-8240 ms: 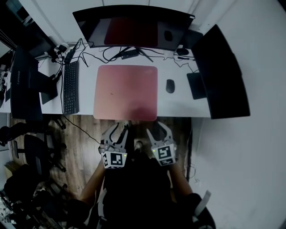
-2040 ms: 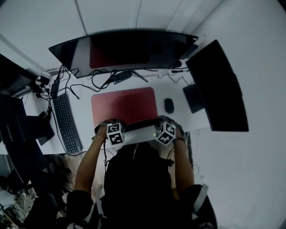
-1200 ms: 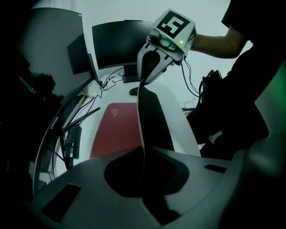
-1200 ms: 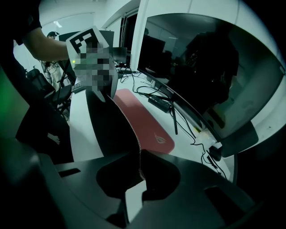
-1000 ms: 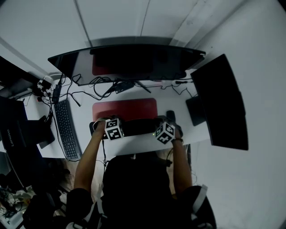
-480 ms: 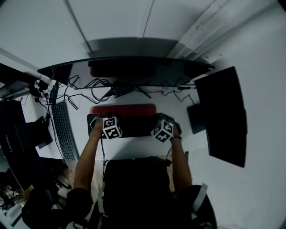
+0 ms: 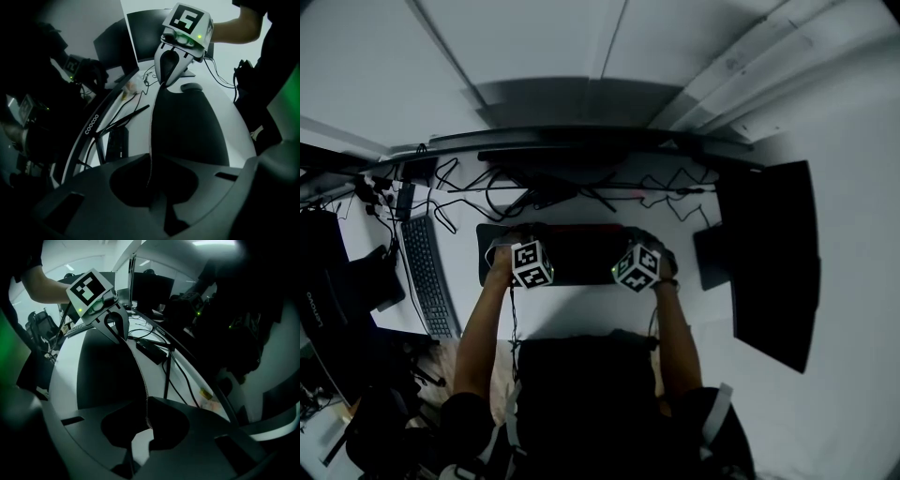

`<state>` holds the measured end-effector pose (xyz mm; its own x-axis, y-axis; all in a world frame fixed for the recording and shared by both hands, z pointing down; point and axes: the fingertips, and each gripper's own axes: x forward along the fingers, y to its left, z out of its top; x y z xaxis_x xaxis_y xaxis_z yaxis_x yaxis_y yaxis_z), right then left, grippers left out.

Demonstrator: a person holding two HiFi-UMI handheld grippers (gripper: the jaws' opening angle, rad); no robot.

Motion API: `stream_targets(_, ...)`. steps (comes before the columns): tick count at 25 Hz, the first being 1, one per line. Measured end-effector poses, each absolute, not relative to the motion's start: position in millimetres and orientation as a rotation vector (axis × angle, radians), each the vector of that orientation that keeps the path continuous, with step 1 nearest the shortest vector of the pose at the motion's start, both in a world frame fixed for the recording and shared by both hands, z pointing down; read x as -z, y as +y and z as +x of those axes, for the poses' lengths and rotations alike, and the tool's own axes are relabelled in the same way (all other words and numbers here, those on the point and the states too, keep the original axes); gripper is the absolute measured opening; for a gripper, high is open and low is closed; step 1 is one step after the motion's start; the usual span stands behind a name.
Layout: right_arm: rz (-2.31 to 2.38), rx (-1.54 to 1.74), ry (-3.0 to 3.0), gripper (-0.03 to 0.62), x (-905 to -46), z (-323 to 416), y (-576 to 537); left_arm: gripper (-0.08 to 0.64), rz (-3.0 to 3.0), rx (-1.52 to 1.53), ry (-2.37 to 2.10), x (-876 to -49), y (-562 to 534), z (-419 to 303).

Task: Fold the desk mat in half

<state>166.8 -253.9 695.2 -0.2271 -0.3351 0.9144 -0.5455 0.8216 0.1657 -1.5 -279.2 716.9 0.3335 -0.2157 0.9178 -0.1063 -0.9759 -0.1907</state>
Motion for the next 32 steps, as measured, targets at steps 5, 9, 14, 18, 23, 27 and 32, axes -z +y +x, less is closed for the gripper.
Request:
stream_targets(5, 0.679, -0.208, -1.846, 0.020, -703.0, 168.2, -275.5, 0.021, -2.459, 1.702, 0.389, -723.0, -299.5, -0.5)
stream_targets(9, 0.699, -0.166, -1.842, 0.020, -707.9, 167.3, -293.2, 0.021, -2.440, 1.701, 0.450, -729.0, -311.6, -2.6)
stream_targets(14, 0.754, -0.136, -1.844, 0.020, -712.7, 164.6, -313.9, 0.021, -2.427, 1.659, 0.553, -725.1, -332.0, -2.3)
stream_targets(18, 0.778, -0.123, -1.832, 0.020, -720.5, 164.2, -322.9, 0.021, -2.426, 1.677, 0.578, -738.8, -336.0, -4.3)
stream_targets(23, 0.807, -0.134, -1.826, 0.020, -730.5, 164.5, -330.3, 0.023, -2.420, 1.678, 0.594, -746.1, -342.2, -3.9)
stream_targets(27, 0.815, -0.146, -1.817, 0.020, -739.4, 165.3, -333.5, 0.023, -2.412, 1.694, 0.564, -753.6, -342.0, -4.4)
stream_targets(32, 0.823, -0.153, -1.812, 0.020, -744.4, 164.5, -335.5, 0.031, -2.444, 1.683, 0.572, -757.6, -340.7, -2.2)
